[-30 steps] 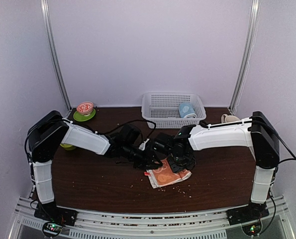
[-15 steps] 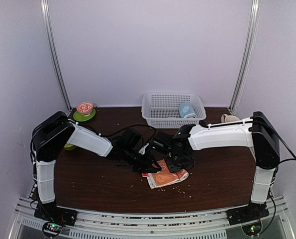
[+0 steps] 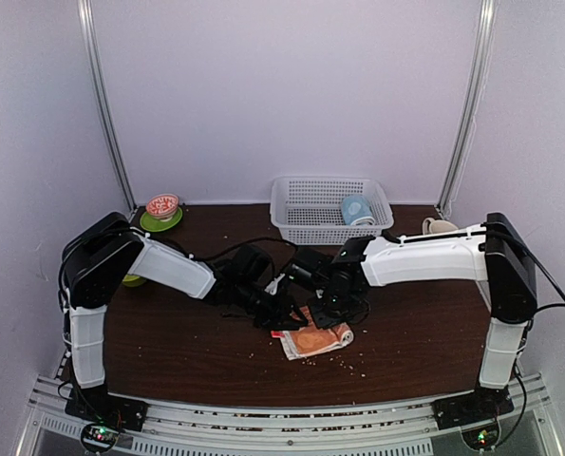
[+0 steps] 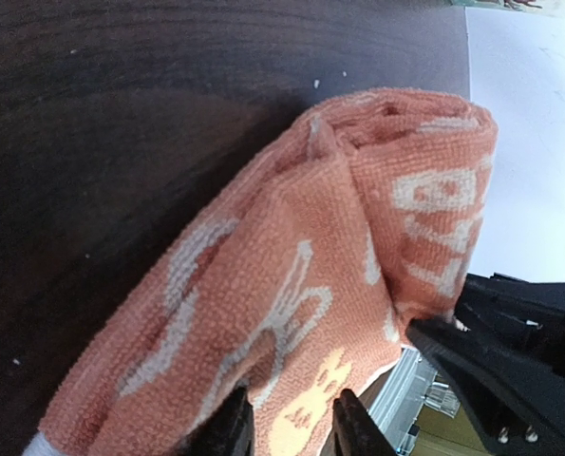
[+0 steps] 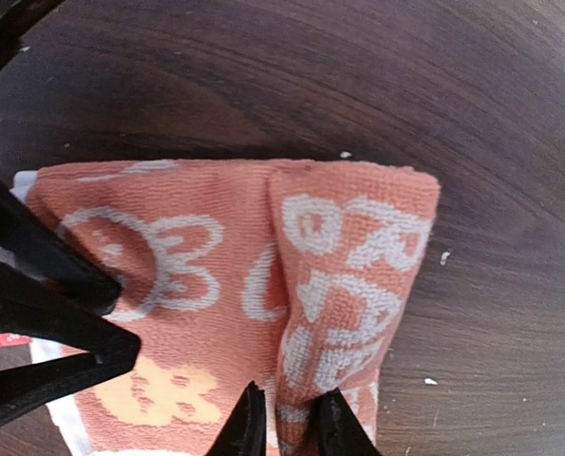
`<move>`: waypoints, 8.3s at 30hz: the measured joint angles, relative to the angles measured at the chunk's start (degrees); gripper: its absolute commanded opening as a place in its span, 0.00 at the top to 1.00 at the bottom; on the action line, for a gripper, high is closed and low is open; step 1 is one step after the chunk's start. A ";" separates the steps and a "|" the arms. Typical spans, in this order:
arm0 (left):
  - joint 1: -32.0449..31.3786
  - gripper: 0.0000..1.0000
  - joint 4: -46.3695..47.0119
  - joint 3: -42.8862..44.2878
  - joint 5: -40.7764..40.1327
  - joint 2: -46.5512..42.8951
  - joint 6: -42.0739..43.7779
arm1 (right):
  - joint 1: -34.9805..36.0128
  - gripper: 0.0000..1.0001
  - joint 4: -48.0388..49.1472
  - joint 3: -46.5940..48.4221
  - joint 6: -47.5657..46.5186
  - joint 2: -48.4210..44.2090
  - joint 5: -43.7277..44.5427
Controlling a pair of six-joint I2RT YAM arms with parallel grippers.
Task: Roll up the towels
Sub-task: Roll the towel at the center of the board.
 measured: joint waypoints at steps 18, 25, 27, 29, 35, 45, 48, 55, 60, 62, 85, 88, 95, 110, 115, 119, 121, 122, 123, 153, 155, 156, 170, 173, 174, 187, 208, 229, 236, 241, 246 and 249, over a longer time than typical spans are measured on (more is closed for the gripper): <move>0.11 0.70 -5.95 -0.07 -2.21 -1.88 4.46 | -0.83 0.47 12.31 -7.69 1.16 -1.07 -9.94; 2.12 0.73 -7.32 -2.64 -2.93 -3.89 6.25 | -1.31 0.36 16.96 -10.29 1.22 -2.43 -13.00; 2.51 0.73 -8.00 -3.02 -3.28 -4.59 6.67 | -1.49 0.30 18.18 -10.82 1.14 -2.73 -13.88; 2.80 0.73 -9.07 -3.45 -4.11 -5.60 7.26 | -1.70 0.26 19.43 -11.50 1.03 -3.17 -14.86; 3.43 0.72 -15.80 -3.56 -7.65 -9.07 9.70 | -2.67 0.23 22.34 -13.62 0.74 -4.59 -17.51; 3.56 0.69 -20.35 -1.64 -11.06 -17.59 11.91 | -2.99 0.23 23.10 -14.01 -0.50 -4.70 -18.88; 3.58 0.70 -13.99 0.70 -8.81 -17.00 10.60 | -2.99 0.22 24.04 -14.75 -0.85 -5.07 -18.95; 3.58 0.71 8.07 1.84 -0.72 -7.10 -0.20 | -3.04 0.21 27.19 -17.90 -1.38 -6.78 -18.93; 4.07 0.71 18.80 1.88 3.17 -2.86 -6.80 | -3.56 0.20 29.14 -19.52 -1.20 -7.69 -18.91; 4.28 0.71 22.80 1.90 4.68 -1.16 -9.73 | -3.82 0.20 29.22 -19.65 -0.85 -7.80 -18.91; 4.15 0.09 4.44 -5.01 -2.75 -11.47 3.54 | -3.65 0.18 32.09 -21.14 -3.04 -8.35 -18.51; 4.15 0.03 1.05 -6.27 -4.66 -12.48 6.19 | -3.65 0.18 32.30 -21.14 -3.06 -8.35 -18.53; 3.72 0.17 -11.69 0.28 -10.71 -11.37 15.85 | -3.65 0.18 32.33 -21.16 -3.13 -8.35 -18.53; 3.32 0.80 1.18 4.70 -1.27 -3.74 10.14 | -3.65 0.19 32.74 -21.20 -3.34 -8.35 -18.78; 2.80 0.90 6.73 3.72 2.14 -1.07 5.88 | -3.65 0.19 32.96 -21.31 -3.39 -8.35 -18.78; 2.64 1.00 11.41 3.67 4.28 -1.05 3.08 | -3.67 0.19 33.24 -21.40 -3.43 -8.35 -18.75; 2.64 1.00 14.01 3.50 5.40 -0.39 1.11 | -3.78 0.19 33.57 -21.40 -3.30 -8.35 -18.71; 2.67 1.00 16.39 3.26 6.08 0.37 -0.46 | -3.87 0.19 33.64 -21.40 -3.26 -8.35 -18.71; 2.69 1.00 18.16 3.13 6.62 1.11 -1.77 | -3.93 0.19 33.73 -21.40 -3.28 -8.35 -18.73; 1.90 1.00 14.03 9.46 5.95 12.02 -5.81 | -4.07 0.07 28.50 -21.44 -5.88 -14.01 -20.94; 1.90 1.00 12.87 9.86 5.70 12.02 -5.18 | -4.42 0.08 28.09 -21.62 -5.84 -15.78 -21.09; 1.90 1.00 12.59 9.94 5.60 12.02 -4.92 | -5.07 0.09 28.11 -22.12 -5.79 -17.42 -21.51; 1.90 1.00 11.19 10.19 5.09 11.98 -2.29 | -16.94 0.30 42.69 -36.02 0.72 -17.81 -30.62; 1.90 1.00 11.17 10.08 4.96 11.89 -1.92 | -17.59 0.40 46.77 -36.26 2.32 -15.72 -33.11; 1.90 1.00 11.13 9.94 4.83 11.74 -1.77 | -17.86 0.44 47.82 -36.28 2.75 -15.08 -33.83; 1.90 1.00 10.54 8.44 3.23 10.32 -1.03 | -18.45 1.00 48.94 -35.15 1.97 -11.85 -37.73; 1.88 0.72 12.66 -13.03 -2.62 -7.78 -3.26 | -2.62 1.00 1.81 -4.74 -6.47 -0.39 4.66; 1.79 0.75 24.39 -16.94 -2.80 -8.98 -9.18 | 6.43 1.00 -8.96 4.31 0.22 7.80 18.71; 0.83 0.78 26.32 -12.37 -1.57 -5.38 -10.97 | 6.43 1.00 -6.08 2.56 0.37 6.05 17.25; -0.76 0.84 25.18 -7.96 -1.31 -2.75 -11.06 | 6.43 1.00 -5.09 2.43 0.39 6.05 16.83; -1.31 0.89 23.04 -6.14 -1.29 -0.35 -11.06 | 6.43 1.00 -3.89 2.14 0.22 5.97 16.11; -1.31 0.91 20.94 -4.50 -1.60 1.60 -10.78 | 6.40 1.00 -3.21 2.10 -0.04 5.66 15.50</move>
